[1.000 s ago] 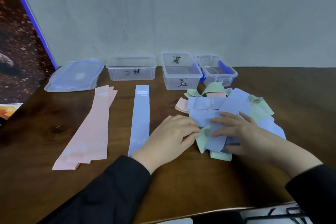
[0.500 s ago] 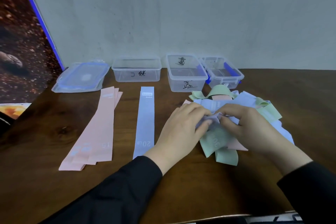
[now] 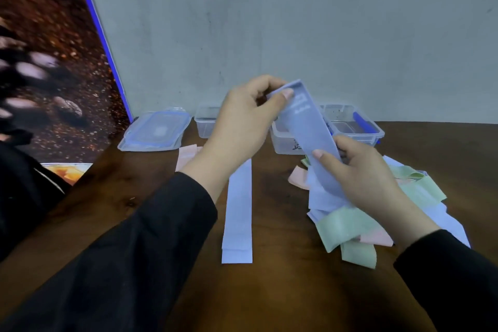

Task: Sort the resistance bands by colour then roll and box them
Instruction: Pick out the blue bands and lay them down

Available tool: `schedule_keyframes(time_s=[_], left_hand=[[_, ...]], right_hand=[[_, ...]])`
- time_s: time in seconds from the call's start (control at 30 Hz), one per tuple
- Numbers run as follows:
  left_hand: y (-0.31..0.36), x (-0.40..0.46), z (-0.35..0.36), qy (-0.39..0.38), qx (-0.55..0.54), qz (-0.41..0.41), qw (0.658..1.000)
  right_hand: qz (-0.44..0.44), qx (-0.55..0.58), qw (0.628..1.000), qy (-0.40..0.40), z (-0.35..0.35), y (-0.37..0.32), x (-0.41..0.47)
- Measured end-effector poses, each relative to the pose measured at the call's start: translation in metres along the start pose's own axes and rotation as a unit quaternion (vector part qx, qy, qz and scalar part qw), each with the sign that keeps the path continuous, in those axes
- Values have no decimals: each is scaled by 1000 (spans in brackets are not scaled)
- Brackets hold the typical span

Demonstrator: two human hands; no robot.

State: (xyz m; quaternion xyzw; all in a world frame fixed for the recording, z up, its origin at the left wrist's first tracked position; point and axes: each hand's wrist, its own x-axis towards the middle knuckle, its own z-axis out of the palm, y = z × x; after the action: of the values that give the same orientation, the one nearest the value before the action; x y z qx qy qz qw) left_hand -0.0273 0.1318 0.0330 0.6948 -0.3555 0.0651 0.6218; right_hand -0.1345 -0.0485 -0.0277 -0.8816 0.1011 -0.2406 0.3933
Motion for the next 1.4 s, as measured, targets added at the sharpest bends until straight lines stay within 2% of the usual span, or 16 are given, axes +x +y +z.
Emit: schedule_keyframes(time_s=[0.13, 0.27, 0.37, 0.5, 0.57, 0.63, 0.7, 0.73, 0.83, 1.0, 1.2, 1.3, 1.4], left_hand=[[10, 25, -32, 54, 77, 13, 995], [11, 46, -56, 66, 89, -24, 994], [-5, 57, -68, 52, 117, -51, 990], [-35, 68, -71, 38, 157, -96, 982], [-55, 70, -65, 5, 180, -130, 975], [-77, 64, -56, -57, 215, -173, 959], [-102, 47, -47, -113, 284, -189, 933], [-114, 34, -42, -122, 315, -188, 922], [-146, -11, -26, -124, 350, -192, 908], [-180, -63, -6, -133, 386, -168, 897], [-185, -63, -6, -161, 377, -125, 904], [-182, -65, -8, -140, 365, -118, 913], [-170, -67, -8, -124, 336, -97, 928]], right_hand=[[14, 90, 995, -32, 32, -26, 5], [89, 249, 960, -94, 74, -33, -6], [134, 282, 941, -130, 99, -34, -22], [178, 308, 924, -138, 117, -28, -39], [171, 263, 937, -155, 123, -20, -44], [129, 94, 971, -177, 131, -7, -50], [51, -105, 985, -124, 138, 8, -54], [19, -150, 984, -96, 140, 13, -56], [-5, -160, 985, -67, 141, 22, -58], [-37, -175, 979, -101, 147, 28, -59], [-40, -152, 983, -92, 143, 23, -60], [-42, -116, 990, -68, 136, 16, -61], [-116, -106, 986, -57, 115, 8, -59]])
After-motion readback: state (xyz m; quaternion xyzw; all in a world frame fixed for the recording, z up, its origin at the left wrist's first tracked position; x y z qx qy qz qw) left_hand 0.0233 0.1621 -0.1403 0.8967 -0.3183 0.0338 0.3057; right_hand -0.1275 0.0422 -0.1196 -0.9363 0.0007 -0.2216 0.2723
